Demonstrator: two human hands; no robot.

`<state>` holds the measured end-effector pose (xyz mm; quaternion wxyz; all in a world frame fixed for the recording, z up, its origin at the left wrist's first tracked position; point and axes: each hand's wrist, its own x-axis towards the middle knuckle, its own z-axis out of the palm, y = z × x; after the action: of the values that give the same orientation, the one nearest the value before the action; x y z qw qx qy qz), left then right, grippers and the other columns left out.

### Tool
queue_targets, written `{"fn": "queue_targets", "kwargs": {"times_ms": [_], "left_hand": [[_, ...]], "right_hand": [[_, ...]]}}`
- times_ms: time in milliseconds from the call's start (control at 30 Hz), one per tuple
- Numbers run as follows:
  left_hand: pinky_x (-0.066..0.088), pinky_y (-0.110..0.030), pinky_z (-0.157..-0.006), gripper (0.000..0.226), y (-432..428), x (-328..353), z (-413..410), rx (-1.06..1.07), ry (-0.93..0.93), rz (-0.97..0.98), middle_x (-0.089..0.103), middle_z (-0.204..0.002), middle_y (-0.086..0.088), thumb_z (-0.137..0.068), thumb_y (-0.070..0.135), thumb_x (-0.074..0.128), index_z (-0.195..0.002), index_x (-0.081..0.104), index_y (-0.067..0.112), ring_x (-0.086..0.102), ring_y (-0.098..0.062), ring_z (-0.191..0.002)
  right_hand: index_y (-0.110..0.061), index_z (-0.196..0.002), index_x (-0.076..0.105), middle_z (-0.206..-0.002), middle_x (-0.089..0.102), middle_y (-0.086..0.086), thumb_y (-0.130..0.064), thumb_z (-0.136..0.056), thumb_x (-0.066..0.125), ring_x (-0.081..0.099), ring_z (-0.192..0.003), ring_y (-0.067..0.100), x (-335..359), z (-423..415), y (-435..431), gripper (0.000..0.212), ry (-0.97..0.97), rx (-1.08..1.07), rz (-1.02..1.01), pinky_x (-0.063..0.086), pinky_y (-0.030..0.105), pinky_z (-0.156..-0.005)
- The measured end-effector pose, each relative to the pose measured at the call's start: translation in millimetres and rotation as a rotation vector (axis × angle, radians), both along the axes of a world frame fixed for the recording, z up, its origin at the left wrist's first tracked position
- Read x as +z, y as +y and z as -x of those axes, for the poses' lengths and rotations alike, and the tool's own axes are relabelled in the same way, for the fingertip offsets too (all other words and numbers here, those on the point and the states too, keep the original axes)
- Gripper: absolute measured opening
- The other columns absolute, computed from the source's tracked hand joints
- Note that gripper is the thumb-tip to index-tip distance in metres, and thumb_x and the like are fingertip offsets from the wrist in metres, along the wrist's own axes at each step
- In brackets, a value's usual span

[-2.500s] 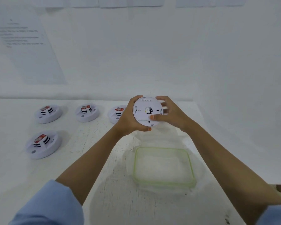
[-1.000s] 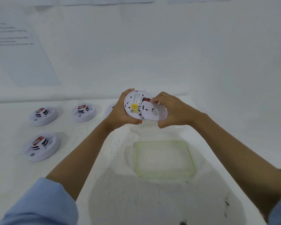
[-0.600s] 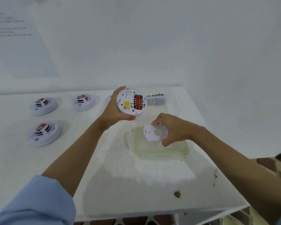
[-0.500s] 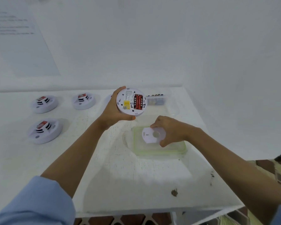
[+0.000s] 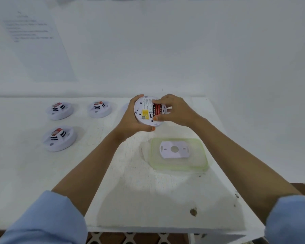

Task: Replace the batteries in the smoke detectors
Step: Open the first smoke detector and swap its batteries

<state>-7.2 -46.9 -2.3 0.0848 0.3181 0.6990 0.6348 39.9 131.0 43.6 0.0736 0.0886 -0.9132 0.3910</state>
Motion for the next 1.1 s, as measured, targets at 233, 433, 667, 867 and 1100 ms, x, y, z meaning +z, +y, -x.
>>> {"fn": "queue_targets", "kwargs": {"times_ms": [233, 433, 667, 867, 1100], "left_hand": [[0.054, -0.022, -0.076, 0.106, -7, -3, 21, 0.001, -0.023, -0.002, 0.046, -0.126, 0.0, -0.042, 0.003, 0.084, -0.132, 0.029, 0.018, 0.05, -0.017, -0.116], [0.055, -0.024, -0.077, 0.107, -6, -6, 39, -0.018, -0.032, 0.031, 0.047, -0.124, 0.003, -0.04, 0.011, 0.085, -0.132, 0.03, 0.019, 0.051, -0.016, -0.115], [0.053, -0.019, -0.075, 0.103, 6, -4, 53, 0.007, -0.057, 0.03, 0.048, -0.122, 0.004, -0.047, 0.003, 0.081, -0.134, 0.029, 0.017, 0.053, -0.01, -0.109], [0.054, -0.02, -0.077, 0.102, 17, -3, 61, 0.034, -0.079, 0.021, 0.048, -0.121, 0.005, -0.048, 0.0, 0.079, -0.135, 0.028, 0.017, 0.053, -0.008, -0.108], [0.055, -0.023, -0.08, 0.103, 27, -8, 66, 0.023, -0.071, 0.021, 0.046, -0.127, -0.002, -0.049, -0.001, 0.078, -0.137, 0.026, 0.013, 0.052, -0.014, -0.113]], "right_hand": [[-0.016, -0.128, 0.055, -0.119, 0.052, 0.01, -0.032, -0.082, 0.067, 0.052, -0.105, 0.023, 0, 22, -4, 0.05, 0.053, 0.056, -0.331, 0.044, 0.031, -0.092], [-0.017, -0.135, 0.046, -0.129, 0.049, 0.014, -0.036, -0.087, 0.058, 0.054, -0.108, 0.032, -14, 34, -4, 0.053, 0.165, 0.01, -0.572, 0.041, 0.029, -0.084], [-0.009, -0.134, 0.046, -0.122, 0.051, 0.021, -0.031, -0.09, 0.056, 0.057, -0.092, 0.039, -16, 49, 8, 0.05, 0.213, 0.034, -0.607, 0.043, 0.034, -0.074], [-0.004, -0.13, 0.05, -0.117, 0.053, 0.023, -0.034, -0.089, 0.047, 0.057, -0.087, 0.04, -14, 59, 17, 0.051, 0.213, 0.05, -0.598, 0.047, 0.04, -0.073], [-0.023, -0.13, 0.053, -0.134, 0.051, 0.004, -0.047, -0.086, 0.056, 0.055, -0.11, 0.022, -11, 64, 36, 0.051, 0.143, 0.03, -0.492, 0.043, 0.031, -0.09]]}}
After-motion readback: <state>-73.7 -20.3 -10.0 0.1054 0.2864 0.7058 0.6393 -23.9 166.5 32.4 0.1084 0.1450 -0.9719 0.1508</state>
